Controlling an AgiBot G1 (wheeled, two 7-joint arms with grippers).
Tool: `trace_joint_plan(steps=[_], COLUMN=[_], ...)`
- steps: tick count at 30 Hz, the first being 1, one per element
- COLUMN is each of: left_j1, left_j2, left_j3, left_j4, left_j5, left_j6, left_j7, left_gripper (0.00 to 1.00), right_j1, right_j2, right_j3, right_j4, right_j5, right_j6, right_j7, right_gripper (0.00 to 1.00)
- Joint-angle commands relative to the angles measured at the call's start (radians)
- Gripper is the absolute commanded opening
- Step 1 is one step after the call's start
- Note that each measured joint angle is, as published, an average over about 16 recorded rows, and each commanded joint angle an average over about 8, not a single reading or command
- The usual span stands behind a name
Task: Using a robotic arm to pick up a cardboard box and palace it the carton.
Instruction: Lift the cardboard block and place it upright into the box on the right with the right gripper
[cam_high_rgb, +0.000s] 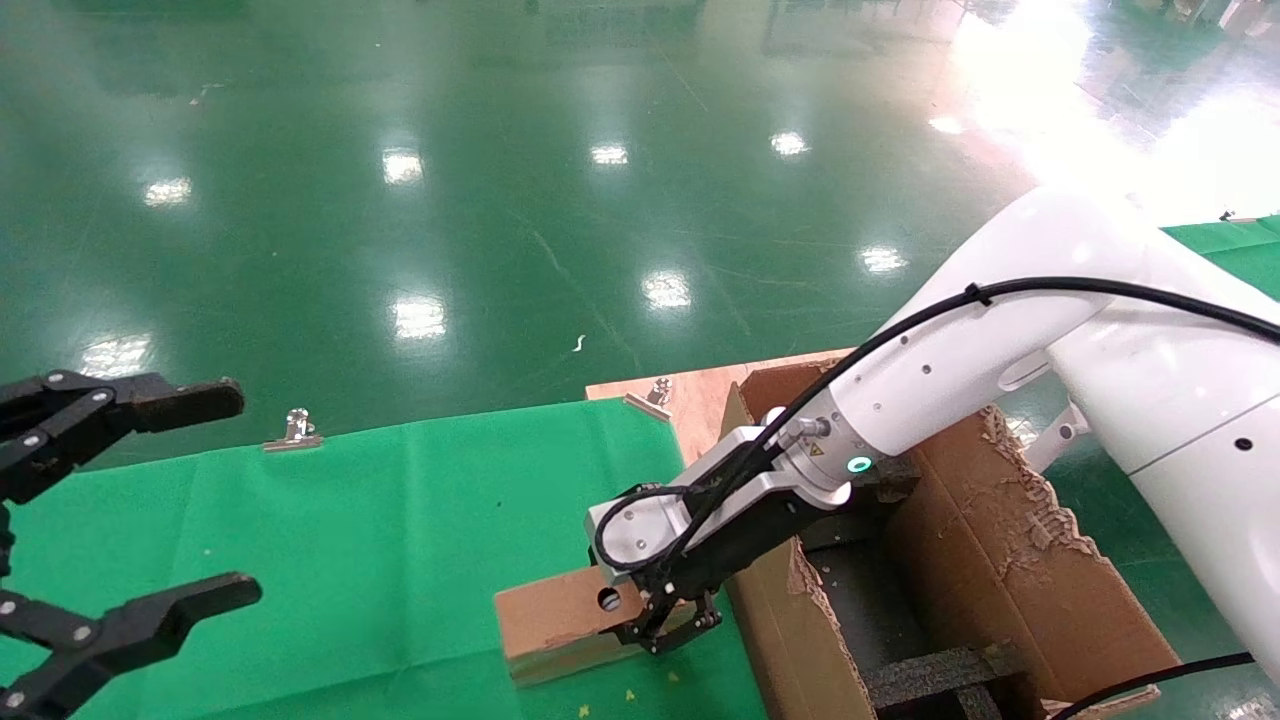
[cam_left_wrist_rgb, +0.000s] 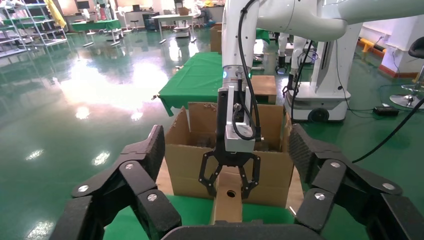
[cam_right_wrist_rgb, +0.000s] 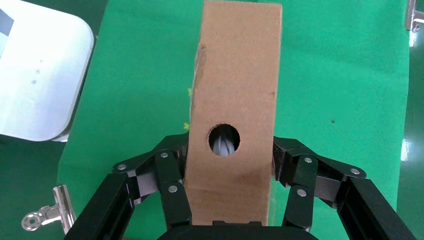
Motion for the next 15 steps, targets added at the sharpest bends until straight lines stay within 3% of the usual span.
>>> trace_joint_plan(steps=[1,7,15], left_j1=[0.000,0.000,0.000], left_j2=[0.000,0.000,0.000], left_j3=[0.000,0.000,0.000], left_j4=[0.000,0.000,0.000], left_j5=[0.000,0.000,0.000], left_j6=[0.000,0.000,0.000], left_j7=[0.000,0.000,0.000], left_gripper=[1.00,1.00,1.00], right_j1=[-0.003,0.067,0.256], right_j2=[0.001,0.020,0.053], right_j3=[0.000,0.009,-0.031], right_j4=[0.001,-0.042,-0.146], right_j5=[0.001,0.030,0.101], right_j6=[0.003,-0.014,-0.037], right_j7=[0.002,-0.005,-0.090], right_gripper=[0.00,0.00,0.00])
